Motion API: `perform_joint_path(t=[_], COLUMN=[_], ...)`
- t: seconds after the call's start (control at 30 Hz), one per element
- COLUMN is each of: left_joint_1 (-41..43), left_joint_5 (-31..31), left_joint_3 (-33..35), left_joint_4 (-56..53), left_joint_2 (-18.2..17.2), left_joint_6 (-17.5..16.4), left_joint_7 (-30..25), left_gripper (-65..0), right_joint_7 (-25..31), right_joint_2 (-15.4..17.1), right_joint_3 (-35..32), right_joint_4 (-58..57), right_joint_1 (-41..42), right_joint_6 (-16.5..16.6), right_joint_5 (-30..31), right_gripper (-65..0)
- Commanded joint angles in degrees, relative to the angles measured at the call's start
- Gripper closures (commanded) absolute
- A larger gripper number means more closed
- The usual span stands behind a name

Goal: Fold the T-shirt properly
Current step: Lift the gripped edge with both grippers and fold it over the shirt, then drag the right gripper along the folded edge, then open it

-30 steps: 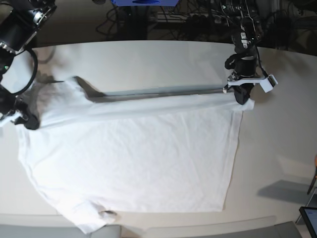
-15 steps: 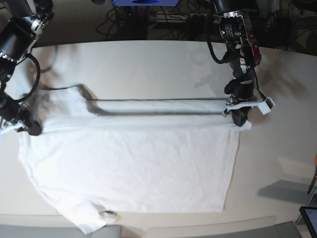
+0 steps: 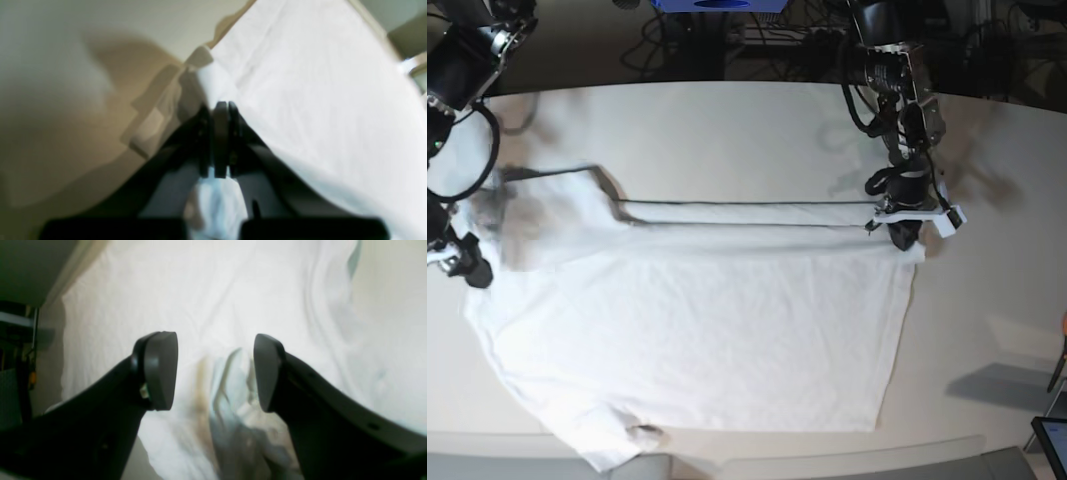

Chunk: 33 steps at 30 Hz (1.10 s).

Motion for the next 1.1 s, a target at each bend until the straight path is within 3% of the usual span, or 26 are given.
perform_joint_path(t=[0.0,0.17,0.23,0.37,0.77,0.9,1.07], left_joint_1=[-0.44,-0.18,-0.09,-0.09,-0.09,0.0,0.0], left_joint_5=[0.13,0.13,0.13,0.13,0.13,0.13,0.13], left_joint_3=[0.6,1.04,1.04,1.04,1.04,0.95,0.95], left_joint_4=[0.59,2.0,2.44,2.62,2.62,2.62,2.62], left_joint_2=[-0.1,0.17,0.25,0.17,0.17,0.17,0.17], left_joint_6=[0.06,0.06,0.06,0.06,0.06,0.06,0.06], left_joint_7=[0.43,0.43,0.43,0.43,0.7,0.7,0.7], left_gripper=[0.0,0.0,0.0,0.0,0.0,0.0,0.0], right_joint_7=[-0.78,-7.46,-9.31,-9.57,-9.57,-9.57,-9.57], right_joint_2=[1.0,-2.34,-3.3,-5.85,-10.25,-10.86,-10.95], right_joint_3=[1.72,10.95,12.36,12.62,7.7,5.68,5.5], right_joint_4=[2.22,4.68,5.38,8.72,9.25,9.25,9.07], right_joint_1=[-0.48,-5.76,-7.6,-11.56,-12.44,-12.26,-12.0], right_joint_6=[0.12,-0.06,-1.73,-3.84,-3.84,-3.84,-3.66], right_joint_5=[0.83,5.75,7.16,9.71,9.97,10.06,10.15], right_gripper=[-34.4,-34.4,-34.4,-34.4,-33.1,-21.0,0.0])
